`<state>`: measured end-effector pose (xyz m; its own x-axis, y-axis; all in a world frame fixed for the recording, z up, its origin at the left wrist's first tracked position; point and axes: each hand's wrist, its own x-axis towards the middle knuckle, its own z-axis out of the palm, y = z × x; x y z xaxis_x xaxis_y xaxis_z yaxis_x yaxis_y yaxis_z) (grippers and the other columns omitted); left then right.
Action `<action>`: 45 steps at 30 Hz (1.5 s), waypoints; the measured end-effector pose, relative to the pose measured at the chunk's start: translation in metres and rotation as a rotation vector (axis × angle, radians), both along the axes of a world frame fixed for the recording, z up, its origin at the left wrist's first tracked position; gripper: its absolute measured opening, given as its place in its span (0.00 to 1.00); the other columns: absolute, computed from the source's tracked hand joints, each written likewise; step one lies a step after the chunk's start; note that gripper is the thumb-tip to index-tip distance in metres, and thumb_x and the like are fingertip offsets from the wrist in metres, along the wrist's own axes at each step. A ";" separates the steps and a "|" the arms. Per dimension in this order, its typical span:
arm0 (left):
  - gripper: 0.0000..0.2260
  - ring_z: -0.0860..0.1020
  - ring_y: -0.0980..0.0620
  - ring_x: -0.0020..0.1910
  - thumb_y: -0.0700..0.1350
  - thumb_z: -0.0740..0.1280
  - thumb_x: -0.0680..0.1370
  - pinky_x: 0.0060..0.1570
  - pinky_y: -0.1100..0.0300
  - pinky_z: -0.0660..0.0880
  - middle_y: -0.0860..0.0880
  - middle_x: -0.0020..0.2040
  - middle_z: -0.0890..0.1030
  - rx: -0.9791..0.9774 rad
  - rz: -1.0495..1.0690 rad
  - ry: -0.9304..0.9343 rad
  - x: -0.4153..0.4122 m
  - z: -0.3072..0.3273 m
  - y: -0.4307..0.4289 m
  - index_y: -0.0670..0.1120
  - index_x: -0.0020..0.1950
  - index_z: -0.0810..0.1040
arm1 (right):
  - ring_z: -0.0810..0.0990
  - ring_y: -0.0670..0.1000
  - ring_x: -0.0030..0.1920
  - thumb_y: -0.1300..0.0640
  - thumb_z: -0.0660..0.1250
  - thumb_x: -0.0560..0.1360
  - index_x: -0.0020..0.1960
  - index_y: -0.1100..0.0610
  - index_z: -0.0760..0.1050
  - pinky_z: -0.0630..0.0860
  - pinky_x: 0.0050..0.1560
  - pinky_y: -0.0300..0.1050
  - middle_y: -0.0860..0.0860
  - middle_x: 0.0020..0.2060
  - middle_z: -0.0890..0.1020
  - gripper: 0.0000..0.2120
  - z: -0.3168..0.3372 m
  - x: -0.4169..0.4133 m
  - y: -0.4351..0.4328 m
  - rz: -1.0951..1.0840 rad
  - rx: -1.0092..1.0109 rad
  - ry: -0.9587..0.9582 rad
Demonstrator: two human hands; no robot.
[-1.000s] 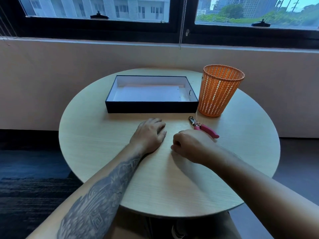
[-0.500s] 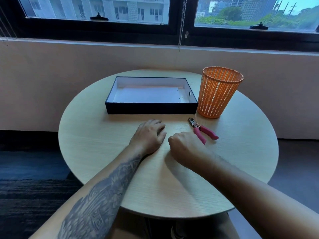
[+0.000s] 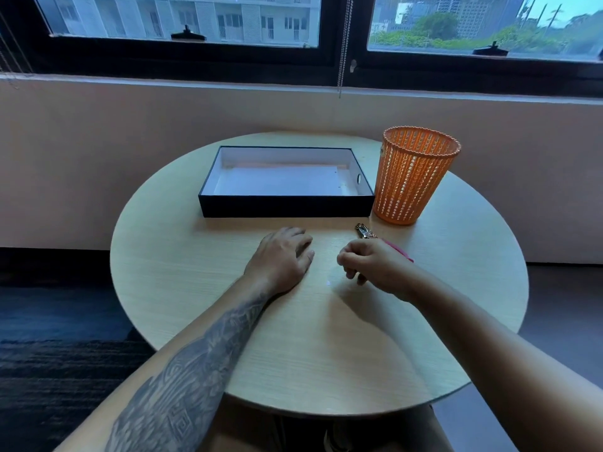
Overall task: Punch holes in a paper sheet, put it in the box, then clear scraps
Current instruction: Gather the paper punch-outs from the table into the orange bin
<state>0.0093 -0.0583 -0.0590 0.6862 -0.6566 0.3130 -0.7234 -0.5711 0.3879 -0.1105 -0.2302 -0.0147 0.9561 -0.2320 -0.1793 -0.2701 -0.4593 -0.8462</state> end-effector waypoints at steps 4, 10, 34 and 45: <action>0.16 0.71 0.50 0.69 0.51 0.64 0.80 0.69 0.53 0.63 0.50 0.69 0.77 0.014 -0.001 0.041 0.003 0.001 -0.001 0.48 0.65 0.79 | 0.78 0.43 0.34 0.57 0.67 0.81 0.44 0.56 0.79 0.73 0.34 0.39 0.50 0.35 0.80 0.07 0.019 -0.004 -0.009 0.007 0.015 -0.055; 0.14 0.78 0.54 0.60 0.50 0.67 0.78 0.59 0.56 0.75 0.55 0.62 0.80 -0.147 -0.052 0.113 0.013 0.043 -0.034 0.51 0.63 0.80 | 0.76 0.49 0.36 0.56 0.66 0.81 0.44 0.57 0.79 0.73 0.38 0.47 0.54 0.37 0.80 0.08 0.081 0.005 -0.049 -0.092 -0.238 -0.291; 0.22 0.67 0.51 0.73 0.47 0.64 0.79 0.70 0.48 0.68 0.52 0.73 0.74 -0.092 -0.251 -0.114 0.035 0.129 -0.167 0.49 0.74 0.72 | 0.79 0.47 0.43 0.58 0.66 0.81 0.53 0.54 0.78 0.72 0.37 0.36 0.50 0.46 0.81 0.03 0.127 0.064 -0.165 -0.218 -0.550 -0.237; 0.17 0.72 0.50 0.68 0.44 0.65 0.78 0.65 0.57 0.69 0.51 0.69 0.76 -0.123 -0.186 0.005 0.032 0.098 -0.110 0.48 0.68 0.77 | 0.80 0.49 0.45 0.57 0.70 0.77 0.51 0.52 0.79 0.80 0.47 0.47 0.46 0.44 0.81 0.04 0.107 0.037 -0.104 -0.089 -0.677 -0.547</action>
